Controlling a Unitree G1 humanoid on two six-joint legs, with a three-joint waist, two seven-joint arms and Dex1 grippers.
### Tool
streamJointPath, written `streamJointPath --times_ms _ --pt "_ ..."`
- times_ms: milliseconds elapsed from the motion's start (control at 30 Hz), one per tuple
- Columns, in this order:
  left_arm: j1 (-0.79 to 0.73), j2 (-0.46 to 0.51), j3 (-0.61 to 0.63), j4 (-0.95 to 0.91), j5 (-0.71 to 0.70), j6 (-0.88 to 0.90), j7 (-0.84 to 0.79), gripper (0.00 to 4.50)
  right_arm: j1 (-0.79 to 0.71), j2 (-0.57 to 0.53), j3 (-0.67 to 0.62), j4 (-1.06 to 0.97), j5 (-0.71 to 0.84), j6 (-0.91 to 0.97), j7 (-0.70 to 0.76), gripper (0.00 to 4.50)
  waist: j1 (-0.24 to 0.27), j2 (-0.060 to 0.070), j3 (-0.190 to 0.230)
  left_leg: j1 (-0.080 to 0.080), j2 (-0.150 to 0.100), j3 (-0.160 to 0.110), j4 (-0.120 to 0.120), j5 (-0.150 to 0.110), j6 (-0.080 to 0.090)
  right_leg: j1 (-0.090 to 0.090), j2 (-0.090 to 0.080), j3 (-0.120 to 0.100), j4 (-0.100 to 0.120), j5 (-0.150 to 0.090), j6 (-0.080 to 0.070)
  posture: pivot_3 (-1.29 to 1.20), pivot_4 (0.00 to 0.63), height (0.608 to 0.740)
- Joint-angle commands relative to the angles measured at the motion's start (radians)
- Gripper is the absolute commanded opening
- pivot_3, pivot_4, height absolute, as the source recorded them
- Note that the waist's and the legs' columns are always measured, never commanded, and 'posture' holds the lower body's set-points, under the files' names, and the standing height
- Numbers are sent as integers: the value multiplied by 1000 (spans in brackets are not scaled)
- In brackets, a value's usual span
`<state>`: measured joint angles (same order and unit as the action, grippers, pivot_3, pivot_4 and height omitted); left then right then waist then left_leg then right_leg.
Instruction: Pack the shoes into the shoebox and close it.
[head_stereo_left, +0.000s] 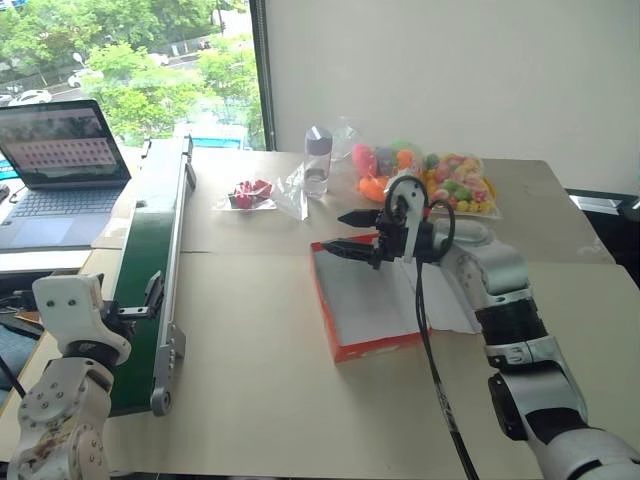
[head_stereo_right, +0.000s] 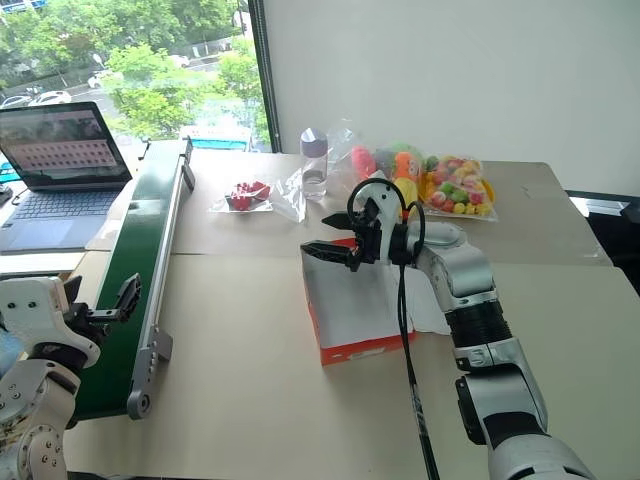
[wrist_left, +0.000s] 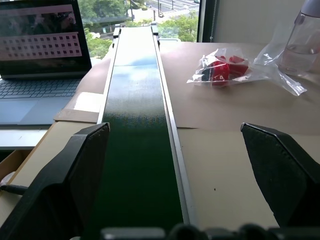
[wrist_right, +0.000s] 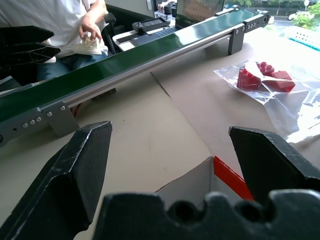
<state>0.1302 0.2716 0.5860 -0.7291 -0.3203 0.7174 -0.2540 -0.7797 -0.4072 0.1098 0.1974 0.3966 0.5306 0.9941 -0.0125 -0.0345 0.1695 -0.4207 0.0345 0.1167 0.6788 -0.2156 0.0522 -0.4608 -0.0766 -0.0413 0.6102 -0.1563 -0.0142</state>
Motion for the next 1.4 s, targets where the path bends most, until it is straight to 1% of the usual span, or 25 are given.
streamJointPath --times_ms 33,133,233,400,500,600,767,1000,1200,1400 --pt "-22 18 -8 8 -23 -30 1 4500 -4 -10 -31 -36 -2 -21 -17 4437 0 0 0 0 0 0 0 0 0 0 0 0 0 0 0 0 150 740" --pt "-56 27 -8 45 -6 -67 19 4500 3 -11 -42 -52 2 -2 -43 4437 2 0 0 0 0 0 0 0 0 0 0 0 0 0 0 0 150 740" --pt "-70 32 13 69 14 -97 57 4500 -15 11 -42 -43 -4 -14 -85 4437 0 0 0 -1 0 0 0 0 0 -1 0 0 0 0 0 0 150 740" --pt "-21 25 57 66 44 -122 118 4500 -43 76 -40 -40 -28 -61 -167 4437 -6 0 0 -3 0 1 -2 0 0 -4 0 0 0 0 0 0 150 740" --pt "-5 16 88 66 54 -124 166 4500 -59 113 -28 -20 -51 -93 -196 4437 -3 0 0 -4 1 1 -3 0 0 -6 0 0 0 0 -1 0 150 740" --pt "-11 19 94 69 62 -116 199 4500 -76 148 -19 9 -67 -138 -204 4437 -2 0 0 -4 1 1 -3 0 0 -6 0 0 0 0 -1 0 150 740" --pt "-36 16 94 81 11 -92 210 4500 -135 197 3 73 -35 -121 -109 4437 -1 0 0 -4 1 1 -2 0 0 -6 -1 0 0 0 -1 0 150 740" --pt "-54 30 72 110 -29 -101 186 4500 -204 264 19 176 -58 -179 -37 4437 -3 0 0 -5 1 1 -3 0 0 -7 0 -1 0 1 -2 0 150 740" --pt "-83 51 31 133 -20 -129 177 4500 -213 281 47 195 -90 -206 -15 4437 -3 0 0 -6 1 1 -3 0 0 -8 -1 -1 0 2 -4 0 150 740" --pt "-129 71 -40 182 2 -151 166 4500 -204 279 59 195 -123 -220 -21 4437 -3 0 0 -8 1 1 -3 0 -1 -10 -1 -1 0 2 -4 0 150 740"
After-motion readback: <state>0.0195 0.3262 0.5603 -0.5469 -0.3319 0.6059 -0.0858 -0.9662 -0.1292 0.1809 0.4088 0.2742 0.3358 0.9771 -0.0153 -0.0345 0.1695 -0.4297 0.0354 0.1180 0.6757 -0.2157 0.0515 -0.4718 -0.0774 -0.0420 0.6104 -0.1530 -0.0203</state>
